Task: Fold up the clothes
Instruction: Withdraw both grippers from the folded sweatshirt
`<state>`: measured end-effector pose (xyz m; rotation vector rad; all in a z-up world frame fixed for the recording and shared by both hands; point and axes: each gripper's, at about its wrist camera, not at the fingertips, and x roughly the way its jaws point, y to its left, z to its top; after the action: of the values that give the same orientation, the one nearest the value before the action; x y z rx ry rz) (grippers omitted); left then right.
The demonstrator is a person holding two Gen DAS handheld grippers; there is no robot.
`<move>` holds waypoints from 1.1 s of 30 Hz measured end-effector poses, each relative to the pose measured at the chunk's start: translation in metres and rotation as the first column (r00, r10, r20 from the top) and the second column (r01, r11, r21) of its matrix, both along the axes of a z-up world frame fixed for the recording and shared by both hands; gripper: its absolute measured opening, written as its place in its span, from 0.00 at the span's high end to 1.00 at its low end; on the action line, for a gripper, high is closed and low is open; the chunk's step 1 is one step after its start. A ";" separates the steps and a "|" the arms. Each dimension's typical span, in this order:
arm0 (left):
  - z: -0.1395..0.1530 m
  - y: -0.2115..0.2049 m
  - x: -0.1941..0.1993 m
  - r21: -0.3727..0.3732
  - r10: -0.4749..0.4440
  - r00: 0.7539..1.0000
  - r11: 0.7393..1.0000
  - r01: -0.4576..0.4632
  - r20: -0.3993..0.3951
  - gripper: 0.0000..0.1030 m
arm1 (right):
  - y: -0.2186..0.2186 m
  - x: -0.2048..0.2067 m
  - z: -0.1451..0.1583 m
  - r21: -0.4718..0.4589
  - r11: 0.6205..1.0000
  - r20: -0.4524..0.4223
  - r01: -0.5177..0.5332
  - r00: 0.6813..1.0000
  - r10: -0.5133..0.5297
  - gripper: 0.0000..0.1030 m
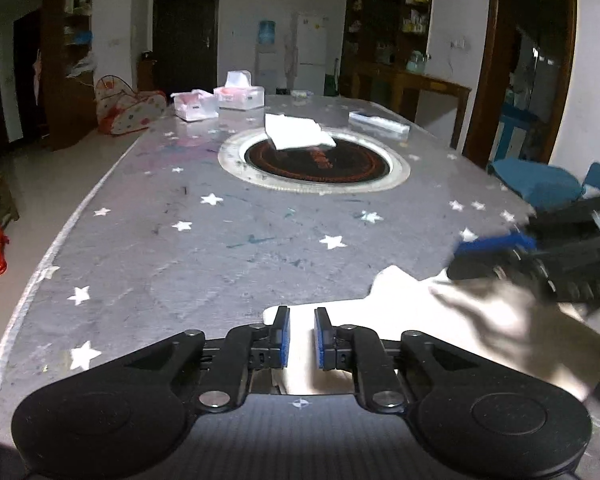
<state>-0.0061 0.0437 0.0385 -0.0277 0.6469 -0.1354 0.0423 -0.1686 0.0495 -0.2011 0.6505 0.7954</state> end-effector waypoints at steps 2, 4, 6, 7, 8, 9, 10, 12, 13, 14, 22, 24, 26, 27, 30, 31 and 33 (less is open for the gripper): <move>0.007 -0.006 -0.015 -0.025 -0.037 0.999 0.999 0.037 0.019 0.86 | -0.005 -0.020 0.000 -0.016 1.000 0.019 -0.016 1.000 0.016 0.82; 0.011 -0.016 -0.031 -0.050 -0.089 0.996 0.995 0.090 0.026 0.87 | -0.008 -0.042 -0.001 -0.038 0.999 0.047 -0.033 0.998 0.035 0.80; 0.010 -0.027 -0.046 -0.067 -0.142 0.990 0.987 0.143 0.025 0.86 | -0.009 -0.062 -0.004 -0.054 0.997 0.072 -0.048 0.996 0.052 0.80; 0.009 -0.032 -0.053 -0.071 -0.162 0.987 0.984 0.163 0.022 0.86 | -0.009 -0.071 -0.006 -0.060 0.997 0.083 -0.055 0.995 0.060 0.80; 0.006 -0.038 -0.058 -0.069 -0.178 0.984 0.982 0.178 0.016 0.86 | -0.009 -0.082 -0.008 -0.064 0.996 0.094 -0.058 0.994 0.064 0.80; 0.003 -0.042 -0.062 -0.067 -0.190 0.982 0.979 0.190 0.010 0.86 | -0.010 -0.089 -0.011 -0.064 0.996 0.098 -0.059 0.993 0.065 0.80; -0.001 -0.047 -0.065 -0.064 -0.199 0.980 0.978 0.198 0.002 0.86 | -0.010 -0.096 -0.013 -0.064 0.996 0.102 -0.059 0.993 0.066 0.80; -0.009 -0.050 -0.068 -0.070 -0.202 0.979 0.977 0.200 -0.019 0.86 | -0.012 -0.109 -0.017 -0.063 0.996 0.110 -0.059 0.992 0.066 0.80; -0.012 -0.049 -0.069 -0.074 -0.198 0.980 0.978 0.196 -0.027 0.86 | -0.013 -0.112 -0.020 -0.061 0.997 0.113 -0.052 0.992 0.059 0.80; -0.014 -0.048 -0.069 -0.078 -0.194 0.981 0.978 0.192 -0.027 0.86 | -0.016 -0.116 -0.022 -0.058 0.998 0.115 -0.038 0.992 0.045 0.80; -0.018 -0.045 -0.068 -0.084 -0.179 0.984 0.981 0.177 -0.016 0.84 | -0.045 -0.119 -0.031 -0.034 0.999 0.090 0.038 0.995 -0.035 0.80; -0.019 -0.044 -0.069 -0.090 -0.174 0.985 0.981 0.172 -0.015 0.84 | -0.055 -0.119 -0.032 -0.020 0.998 0.082 0.057 0.995 -0.055 0.81; -0.019 -0.044 -0.069 -0.091 -0.173 0.985 0.981 0.171 -0.013 0.84 | -0.062 -0.120 -0.032 -0.007 0.998 0.080 0.068 0.995 -0.067 0.82; -0.019 -0.044 -0.068 -0.091 -0.172 0.985 0.981 0.171 -0.013 0.84 | -0.065 -0.120 -0.032 -0.001 0.997 0.080 0.074 0.994 -0.074 0.83; -0.019 -0.044 -0.069 -0.090 -0.174 0.985 0.981 0.172 -0.014 0.84 | -0.073 -0.121 -0.028 0.027 0.995 0.072 0.092 0.993 -0.094 0.83; -0.019 -0.044 -0.068 -0.091 -0.175 0.984 0.981 0.173 -0.014 0.84 | -0.075 -0.121 -0.027 0.031 0.994 0.071 0.101 0.992 -0.103 0.83; -0.020 -0.044 -0.068 -0.091 -0.176 0.984 0.980 0.174 -0.014 0.84 | -0.082 -0.117 -0.028 0.035 0.991 0.060 0.131 0.989 -0.133 0.82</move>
<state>-0.0743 0.0000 0.0189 -0.0588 0.6641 -0.3348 -0.0748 -0.2504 0.0211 -0.1518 0.5865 0.6688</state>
